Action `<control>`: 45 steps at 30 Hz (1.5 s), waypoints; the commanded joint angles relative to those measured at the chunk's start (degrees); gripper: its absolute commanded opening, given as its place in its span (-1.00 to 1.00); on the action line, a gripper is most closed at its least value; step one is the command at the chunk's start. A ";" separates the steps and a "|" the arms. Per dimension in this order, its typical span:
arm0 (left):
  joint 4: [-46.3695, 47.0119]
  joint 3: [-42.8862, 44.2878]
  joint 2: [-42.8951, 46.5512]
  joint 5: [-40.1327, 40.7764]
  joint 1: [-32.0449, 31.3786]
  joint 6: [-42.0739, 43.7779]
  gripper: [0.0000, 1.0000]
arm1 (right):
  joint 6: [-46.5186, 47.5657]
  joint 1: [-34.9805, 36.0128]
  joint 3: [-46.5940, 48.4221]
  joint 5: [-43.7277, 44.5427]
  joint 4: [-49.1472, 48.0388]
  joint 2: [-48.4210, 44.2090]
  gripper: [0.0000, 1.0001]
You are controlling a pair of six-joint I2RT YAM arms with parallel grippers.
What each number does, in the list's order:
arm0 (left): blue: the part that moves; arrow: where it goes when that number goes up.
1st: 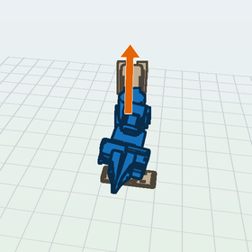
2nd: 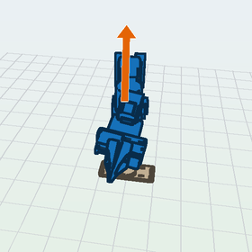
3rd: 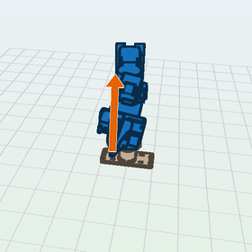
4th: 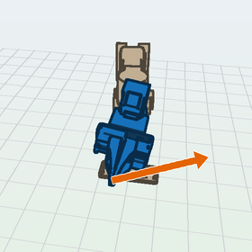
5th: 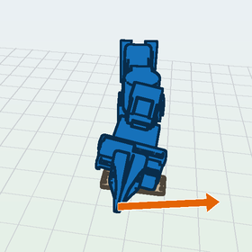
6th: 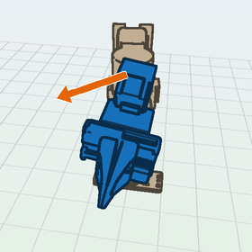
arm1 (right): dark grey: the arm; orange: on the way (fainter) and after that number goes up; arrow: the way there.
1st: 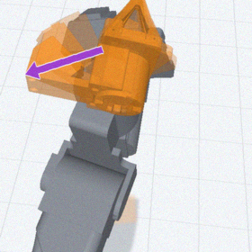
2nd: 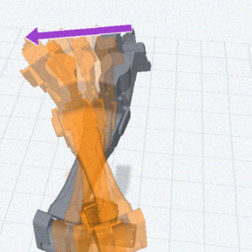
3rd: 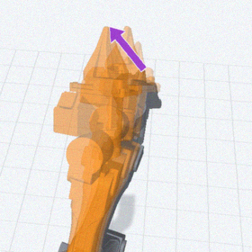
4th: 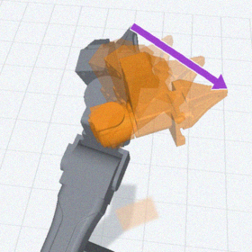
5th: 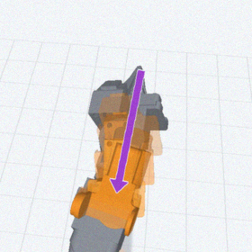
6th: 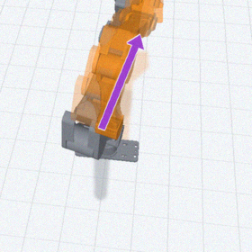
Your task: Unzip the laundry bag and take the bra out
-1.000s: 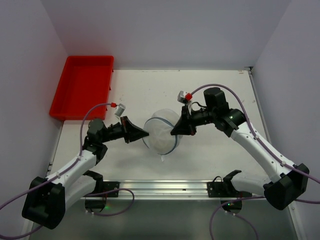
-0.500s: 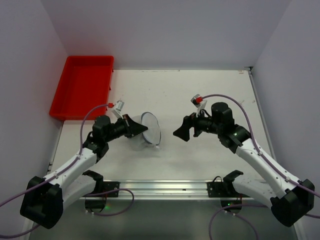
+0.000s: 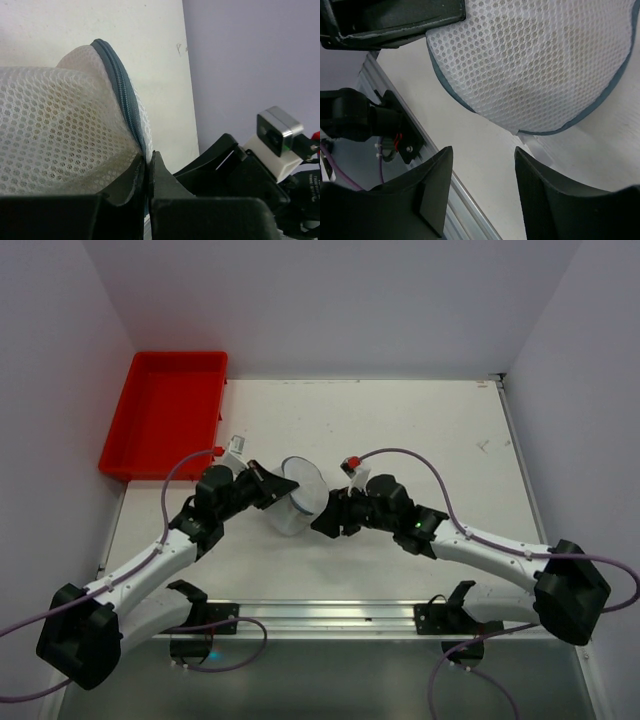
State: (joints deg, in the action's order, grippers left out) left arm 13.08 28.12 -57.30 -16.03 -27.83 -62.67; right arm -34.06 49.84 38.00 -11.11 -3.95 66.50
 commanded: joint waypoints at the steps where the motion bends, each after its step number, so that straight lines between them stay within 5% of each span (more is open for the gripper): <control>1: -1.22 2.73 1.40 2.94 -0.29 -2.10 -1.00 | -5.31 0.69 -0.73 -1.01 -10.89 3.89 0.07; 33: -2.36 4.14 2.54 0.39 -0.29 -3.68 -1.00 | -8.74 -0.63 -0.64 -1.01 -16.88 13.30 -0.13; 45: -2.36 4.40 2.89 -0.14 -0.29 -3.42 -1.00 | -7.25 -0.89 -1.70 0.66 -19.70 14.36 -0.71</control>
State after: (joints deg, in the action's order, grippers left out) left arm 8.62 29.74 -55.72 -14.41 -27.83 -65.47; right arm -42.35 49.43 36.38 -11.79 -18.85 81.21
